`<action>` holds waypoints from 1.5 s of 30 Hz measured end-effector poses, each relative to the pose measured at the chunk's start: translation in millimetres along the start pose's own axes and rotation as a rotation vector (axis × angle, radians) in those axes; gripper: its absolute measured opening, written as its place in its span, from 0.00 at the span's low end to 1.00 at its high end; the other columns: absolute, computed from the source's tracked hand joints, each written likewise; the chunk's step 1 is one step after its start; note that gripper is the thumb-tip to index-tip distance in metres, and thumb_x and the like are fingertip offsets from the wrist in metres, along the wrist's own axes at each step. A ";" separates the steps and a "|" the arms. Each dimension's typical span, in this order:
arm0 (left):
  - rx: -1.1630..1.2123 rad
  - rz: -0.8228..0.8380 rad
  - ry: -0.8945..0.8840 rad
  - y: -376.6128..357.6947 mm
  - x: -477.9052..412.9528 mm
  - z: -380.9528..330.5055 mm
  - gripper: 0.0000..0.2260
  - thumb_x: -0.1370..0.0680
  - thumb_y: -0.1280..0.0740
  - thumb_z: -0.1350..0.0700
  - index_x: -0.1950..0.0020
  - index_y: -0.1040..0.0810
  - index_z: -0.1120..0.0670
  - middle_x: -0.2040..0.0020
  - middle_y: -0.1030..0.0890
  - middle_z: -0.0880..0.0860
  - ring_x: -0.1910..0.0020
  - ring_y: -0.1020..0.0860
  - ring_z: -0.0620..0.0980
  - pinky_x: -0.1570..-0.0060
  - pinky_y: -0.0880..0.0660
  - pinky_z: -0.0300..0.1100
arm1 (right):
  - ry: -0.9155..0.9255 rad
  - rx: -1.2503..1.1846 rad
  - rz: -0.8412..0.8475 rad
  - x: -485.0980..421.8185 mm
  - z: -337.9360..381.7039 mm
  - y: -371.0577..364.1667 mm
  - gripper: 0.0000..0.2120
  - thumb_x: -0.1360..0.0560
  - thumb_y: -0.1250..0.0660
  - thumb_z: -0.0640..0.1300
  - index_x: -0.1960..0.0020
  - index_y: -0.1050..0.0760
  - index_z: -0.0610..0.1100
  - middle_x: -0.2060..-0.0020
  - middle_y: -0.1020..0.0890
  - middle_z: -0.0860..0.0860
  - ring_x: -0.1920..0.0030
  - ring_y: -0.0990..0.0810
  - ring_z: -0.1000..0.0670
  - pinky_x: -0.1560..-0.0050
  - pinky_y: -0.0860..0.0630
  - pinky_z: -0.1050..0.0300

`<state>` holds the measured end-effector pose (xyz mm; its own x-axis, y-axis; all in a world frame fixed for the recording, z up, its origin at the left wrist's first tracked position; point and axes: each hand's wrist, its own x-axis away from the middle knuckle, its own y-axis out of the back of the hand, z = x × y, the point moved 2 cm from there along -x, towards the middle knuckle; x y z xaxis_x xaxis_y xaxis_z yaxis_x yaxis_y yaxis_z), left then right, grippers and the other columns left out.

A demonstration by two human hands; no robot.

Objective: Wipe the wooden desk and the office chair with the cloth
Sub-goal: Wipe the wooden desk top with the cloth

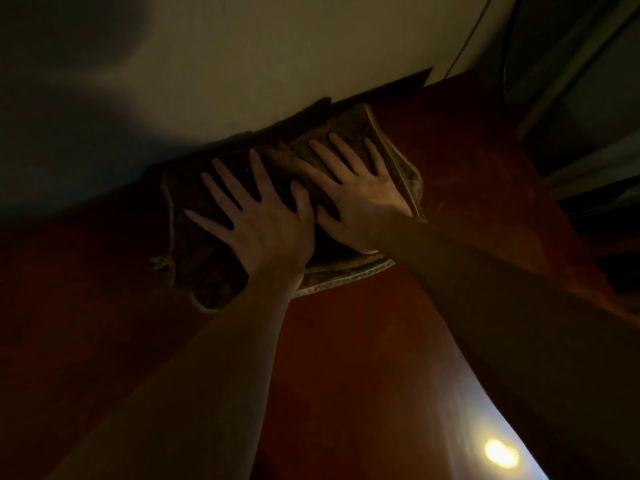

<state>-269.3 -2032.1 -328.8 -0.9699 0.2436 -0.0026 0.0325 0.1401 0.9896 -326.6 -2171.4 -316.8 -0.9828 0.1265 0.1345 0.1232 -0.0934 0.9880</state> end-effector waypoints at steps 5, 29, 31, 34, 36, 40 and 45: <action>0.003 -0.007 0.014 -3.9 -26.7 -12.0 0.34 0.19 0.58 0.35 0.15 0.50 0.48 0.16 0.53 0.62 0.17 0.55 0.62 0.28 0.59 0.76 | 0.007 0.010 -0.020 -24.4 -15.3 2.8 0.33 0.19 0.51 0.62 0.16 0.53 0.57 0.16 0.53 0.51 0.17 0.59 0.46 0.20 0.61 0.34; -0.019 0.047 -0.095 -3.3 -47.1 -26.6 0.32 0.18 0.57 0.37 0.16 0.46 0.50 0.17 0.46 0.60 0.17 0.52 0.60 0.27 0.62 0.74 | -0.064 0.012 -0.106 -29.0 -23.7 2.4 0.36 0.22 0.58 0.64 0.16 0.53 0.55 0.16 0.50 0.50 0.17 0.55 0.47 0.19 0.58 0.36; -0.016 0.038 -0.140 -2.9 -37.9 -24.0 0.32 0.18 0.56 0.37 0.16 0.47 0.48 0.16 0.48 0.59 0.17 0.53 0.59 0.26 0.62 0.73 | -0.108 0.016 -0.106 -11.8 -17.3 0.6 0.37 0.22 0.58 0.64 0.16 0.54 0.54 0.16 0.51 0.50 0.17 0.56 0.47 0.19 0.58 0.35; -0.012 0.003 -0.201 -0.3 -9.7 -17.7 0.34 0.20 0.57 0.36 0.16 0.47 0.47 0.16 0.49 0.58 0.17 0.53 0.58 0.25 0.61 0.71 | -0.161 0.031 -0.112 25.3 -3.1 -3.7 0.35 0.20 0.55 0.64 0.15 0.54 0.53 0.16 0.52 0.49 0.17 0.57 0.46 0.20 0.59 0.35; -0.004 0.003 -0.230 0.4 10.5 -10.4 0.34 0.21 0.57 0.36 0.16 0.46 0.47 0.16 0.48 0.58 0.17 0.53 0.58 0.25 0.60 0.71 | -0.178 0.009 -0.107 48.6 7.2 -7.4 0.36 0.19 0.53 0.64 0.15 0.54 0.53 0.16 0.52 0.49 0.17 0.57 0.46 0.20 0.59 0.36; -0.008 0.012 -0.287 0.7 57.1 2.3 0.34 0.21 0.58 0.35 0.16 0.47 0.46 0.16 0.48 0.57 0.17 0.53 0.57 0.24 0.59 0.70 | -0.204 -0.051 -0.128 101.0 23.8 -17.5 0.36 0.20 0.52 0.66 0.15 0.53 0.54 0.16 0.51 0.50 0.17 0.58 0.47 0.20 0.61 0.36; -0.027 0.032 -0.332 0.8 111.5 15.8 0.35 0.21 0.60 0.35 0.16 0.49 0.46 0.16 0.50 0.57 0.17 0.54 0.57 0.24 0.60 0.70 | -0.247 -0.072 -0.154 160.1 46.3 -31.7 0.36 0.20 0.51 0.66 0.16 0.51 0.53 0.16 0.50 0.50 0.17 0.57 0.47 0.20 0.60 0.36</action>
<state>-373.6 -1989.6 -330.5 -0.8368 0.5474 -0.0134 0.0515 0.1030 0.9933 -481.5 -2102.4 -323.1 -0.9247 0.3806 0.0062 -0.0440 -0.1231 0.9914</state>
